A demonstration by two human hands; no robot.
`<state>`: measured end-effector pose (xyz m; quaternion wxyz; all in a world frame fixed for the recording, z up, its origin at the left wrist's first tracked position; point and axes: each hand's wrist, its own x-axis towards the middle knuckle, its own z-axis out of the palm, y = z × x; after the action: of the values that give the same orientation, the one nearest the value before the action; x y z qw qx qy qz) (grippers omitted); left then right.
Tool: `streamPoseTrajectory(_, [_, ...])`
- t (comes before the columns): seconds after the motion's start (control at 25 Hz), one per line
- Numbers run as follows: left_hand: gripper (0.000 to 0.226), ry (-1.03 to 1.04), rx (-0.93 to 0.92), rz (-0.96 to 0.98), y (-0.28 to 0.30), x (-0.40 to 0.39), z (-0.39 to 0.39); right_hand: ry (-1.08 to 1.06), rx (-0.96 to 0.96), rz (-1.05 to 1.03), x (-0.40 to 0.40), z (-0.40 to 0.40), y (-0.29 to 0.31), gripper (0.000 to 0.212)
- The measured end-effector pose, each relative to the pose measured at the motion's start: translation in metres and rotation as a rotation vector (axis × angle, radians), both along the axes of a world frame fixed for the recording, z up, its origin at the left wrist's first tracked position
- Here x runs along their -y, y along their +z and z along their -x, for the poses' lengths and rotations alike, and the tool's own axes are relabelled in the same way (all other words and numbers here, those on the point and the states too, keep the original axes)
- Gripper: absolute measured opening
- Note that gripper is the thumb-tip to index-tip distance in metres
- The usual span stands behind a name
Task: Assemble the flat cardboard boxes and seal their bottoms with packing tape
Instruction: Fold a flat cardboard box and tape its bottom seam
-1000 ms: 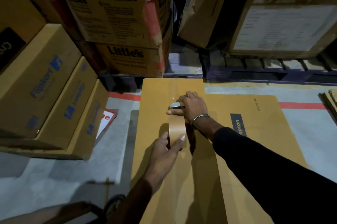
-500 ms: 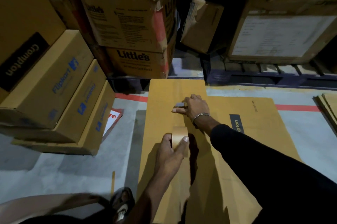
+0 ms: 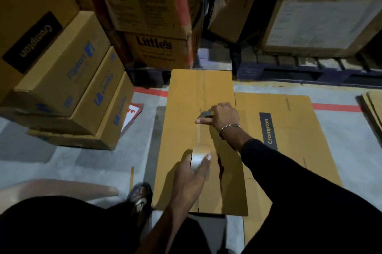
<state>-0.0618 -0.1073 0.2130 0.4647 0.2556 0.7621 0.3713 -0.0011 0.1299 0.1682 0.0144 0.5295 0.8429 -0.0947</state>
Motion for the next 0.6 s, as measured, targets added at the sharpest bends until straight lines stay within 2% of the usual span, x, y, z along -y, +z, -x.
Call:
streamPoseTrajectory(0.12, [0.100, 0.029, 0.008, -0.059, 0.001, 0.029, -0.008, 0.022, -0.032, -0.023, 0.002, -0.002, 0.001, 0.087])
streamPoseTrajectory(0.28, [0.097, 0.053, 0.057, -0.078, 0.006, 0.022, -0.005, 0.050, -0.091, -0.086, 0.025, -0.013, -0.010, 0.093])
streamPoseTrajectory(0.36, [0.076, 0.081, 0.099, -0.110, 0.013, 0.019, -0.008, 0.071, -0.129, -0.104, 0.046, -0.022, -0.016, 0.093])
streamPoseTrajectory(0.48, [0.044, 0.083, 0.043, -0.144, 0.019, 0.024, -0.011, 0.064, -0.135, -0.106, 0.073, -0.029, -0.016, 0.097])
streamPoseTrajectory(0.6, [0.053, 0.004, -0.049, -0.129, 0.021, 0.033, -0.017, 0.032, -0.123, -0.113, 0.079, -0.027, -0.016, 0.105])
